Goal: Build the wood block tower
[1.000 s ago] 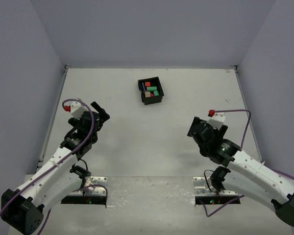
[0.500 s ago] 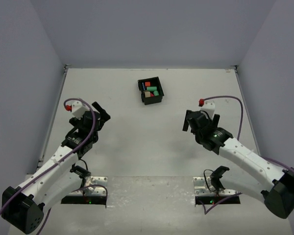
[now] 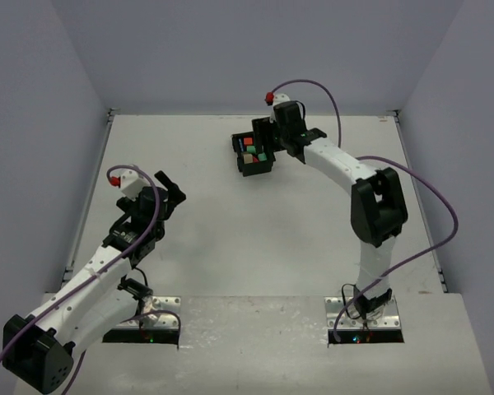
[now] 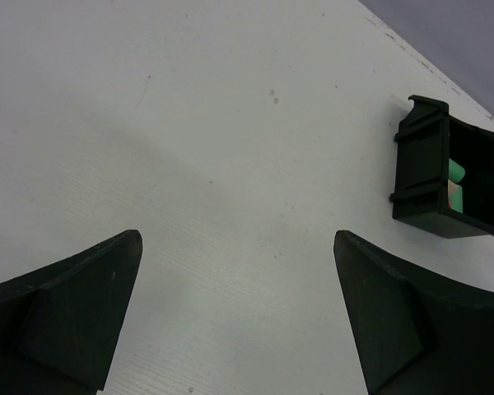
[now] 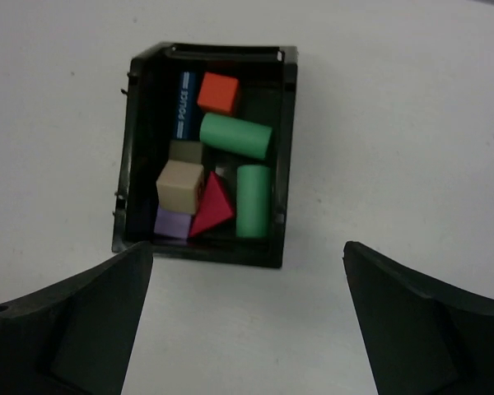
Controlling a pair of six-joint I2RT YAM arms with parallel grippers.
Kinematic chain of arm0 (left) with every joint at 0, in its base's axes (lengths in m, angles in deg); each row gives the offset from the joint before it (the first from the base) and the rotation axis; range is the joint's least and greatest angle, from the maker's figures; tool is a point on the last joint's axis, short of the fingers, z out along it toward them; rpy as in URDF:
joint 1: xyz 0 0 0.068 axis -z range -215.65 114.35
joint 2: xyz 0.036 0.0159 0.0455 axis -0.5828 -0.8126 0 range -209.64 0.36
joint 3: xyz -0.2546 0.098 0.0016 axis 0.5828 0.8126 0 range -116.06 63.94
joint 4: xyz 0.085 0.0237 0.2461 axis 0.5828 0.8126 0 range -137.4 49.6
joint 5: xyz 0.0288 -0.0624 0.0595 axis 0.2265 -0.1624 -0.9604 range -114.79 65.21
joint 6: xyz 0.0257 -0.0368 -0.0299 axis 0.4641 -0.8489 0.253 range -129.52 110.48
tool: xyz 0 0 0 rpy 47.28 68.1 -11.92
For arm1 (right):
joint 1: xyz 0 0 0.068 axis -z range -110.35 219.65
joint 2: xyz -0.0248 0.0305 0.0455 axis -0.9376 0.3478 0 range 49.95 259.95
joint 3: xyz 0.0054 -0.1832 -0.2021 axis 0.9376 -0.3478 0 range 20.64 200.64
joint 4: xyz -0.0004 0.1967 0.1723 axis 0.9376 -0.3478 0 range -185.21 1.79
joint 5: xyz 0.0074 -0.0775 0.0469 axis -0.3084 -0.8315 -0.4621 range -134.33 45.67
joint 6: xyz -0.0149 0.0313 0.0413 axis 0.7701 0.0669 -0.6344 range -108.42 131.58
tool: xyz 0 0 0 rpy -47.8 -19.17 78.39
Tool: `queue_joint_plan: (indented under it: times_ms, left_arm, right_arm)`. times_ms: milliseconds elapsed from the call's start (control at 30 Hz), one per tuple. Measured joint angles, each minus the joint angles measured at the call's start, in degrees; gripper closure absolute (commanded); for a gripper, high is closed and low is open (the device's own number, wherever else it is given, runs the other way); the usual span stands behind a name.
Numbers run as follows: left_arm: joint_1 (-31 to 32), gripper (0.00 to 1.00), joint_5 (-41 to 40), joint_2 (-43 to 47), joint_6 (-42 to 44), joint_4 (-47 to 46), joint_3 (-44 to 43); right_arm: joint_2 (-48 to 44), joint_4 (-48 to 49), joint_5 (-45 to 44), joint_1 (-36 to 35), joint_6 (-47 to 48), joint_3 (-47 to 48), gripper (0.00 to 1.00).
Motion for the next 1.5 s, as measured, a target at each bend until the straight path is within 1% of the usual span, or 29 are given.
queue_joint_plan:
  times_ms: [100, 167, 267, 333, 400, 433, 500, 633, 733, 800, 833, 967, 1067, 1300, 1400, 1500]
  left_arm:
    - [0.0, 0.0, -0.05, -0.12, -0.02, -0.07, 0.0]
    - [0.0, 0.0, -0.14, -0.37, -0.02, -0.15, 0.0]
    - [0.0, 0.0, -0.22, -0.88, -0.03, -0.22, 0.0]
    - [0.0, 0.0, -0.22, -1.14, -0.04, -0.24, 0.0]
    - [0.0, 0.0, -0.22, -1.42, -0.04, -0.27, 0.0]
    - [0.0, 0.0, -0.22, -1.58, -0.04, -0.27, 0.0]
    - [0.0, 0.0, -0.22, -1.89, -0.04, -0.28, 0.0]
    - [0.0, 0.0, -0.22, -2.42, -0.02, -0.27, 0.0]
    - [0.0, 0.0, -0.26, -2.55, -0.04, -0.28, 0.0]
    - [0.0, 0.0, -0.28, -2.56, -0.04, -0.27, 0.0]
    - [0.0, 0.0, -0.32, -2.56, -0.04, -0.29, 0.0]
    - [0.0, 0.0, -0.44, -2.69, -0.04, -0.27, -0.02]
    - [0.0, 0.0, -0.43, -2.74, -0.04, -0.28, -0.02]
    - [0.0, 0.0, -0.15, -2.99, -0.04, -0.26, -0.02]
    - [0.0, 0.0, 0.22, -2.98, -0.02, -0.29, -0.02]
    - [0.0, 0.0, 0.88, -2.98, -0.02, -0.3, -0.02]
  right_arm:
    - [8.4, -1.06, 1.81, 0.0, 1.21, 8.34, 0.13]
    - [12.15, -1.72, 2.39, 0.0, 1.91, 10.9, 0.16]
    - [16.15, -3.0, 1.49, 0.0, 2.82, 12.12, 0.21]
    - [17.78, -3.98, 0.0, 0.06, 3.26, 12.15, 0.29]
    - [18.75, -4.22, -1.17, 0.23, 3.66, 12.14, 0.47]
    - [19.02, -4.6, -1.68, 0.31, 3.66, 12.13, 0.51]
    - [19.06, -4.73, -2.43, 0.51, 3.62, 11.75, 0.64]
    - [18.93, -2.26, -3.21, 0.78, 3.42, 9.04, 0.75]
    - [17.57, -0.11, -3.53, 0.87, 3.32, 5.23, 0.84]
    - [15.53, 0.23, -4.06, 0.87, 3.53, 2.39, 0.94]
    - [14.34, 0.43, -4.34, 0.87, 3.75, 1.1, 0.97]
    - [7.83, 0.51, -7.54, 0.52, 6.4, -4.85, 0.99]
    - [1.84, 0.7, -12.16, -0.34, 9.89, -9.91, 1.0]
    - [-8.98, 2.61, -26.98, -4.81, 21.15, -20.05, 1.0]
    - [-11.91, 3.43, -33.08, -7.33, 25.71, -25.26, 1.0]
    - [-12.77, 3.39, -39.15, -9.5, 29.91, -29.2, 1.0]
